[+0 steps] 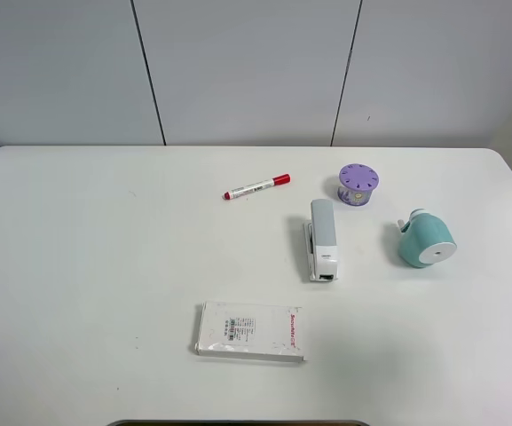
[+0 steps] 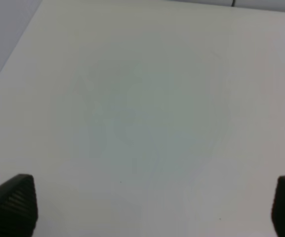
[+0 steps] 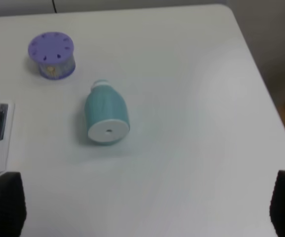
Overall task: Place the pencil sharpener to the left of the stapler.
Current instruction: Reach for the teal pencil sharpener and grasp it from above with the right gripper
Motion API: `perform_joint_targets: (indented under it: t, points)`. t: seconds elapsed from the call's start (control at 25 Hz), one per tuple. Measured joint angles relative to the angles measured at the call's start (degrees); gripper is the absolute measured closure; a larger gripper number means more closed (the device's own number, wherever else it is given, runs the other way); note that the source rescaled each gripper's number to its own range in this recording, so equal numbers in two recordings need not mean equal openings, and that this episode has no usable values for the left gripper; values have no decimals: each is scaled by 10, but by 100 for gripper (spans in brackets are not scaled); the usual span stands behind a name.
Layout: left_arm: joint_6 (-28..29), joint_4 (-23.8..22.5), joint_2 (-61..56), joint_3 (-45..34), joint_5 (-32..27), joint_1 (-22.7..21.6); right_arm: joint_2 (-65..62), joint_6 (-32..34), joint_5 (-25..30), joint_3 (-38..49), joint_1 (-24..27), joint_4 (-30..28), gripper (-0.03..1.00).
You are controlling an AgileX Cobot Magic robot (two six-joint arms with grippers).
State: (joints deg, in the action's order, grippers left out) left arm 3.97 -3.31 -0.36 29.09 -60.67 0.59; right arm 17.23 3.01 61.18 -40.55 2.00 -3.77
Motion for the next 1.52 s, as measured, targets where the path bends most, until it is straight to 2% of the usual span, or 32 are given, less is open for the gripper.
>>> perform_joint_targets:
  t: [0.52,0.84,1.04,1.52]
  points:
    - [0,0,0,0,0,0,315,13,-8,-77,0,1,-3]
    - [0,0,0,0,0,0,482,7,-72,-111,0,15,-3]
    - [0,0,0,0,0,0,570,-19,-110,-125,0,30,-3]
    - [0,0,0,0,0,0,731,-44,-177,-139,0,38,-3]
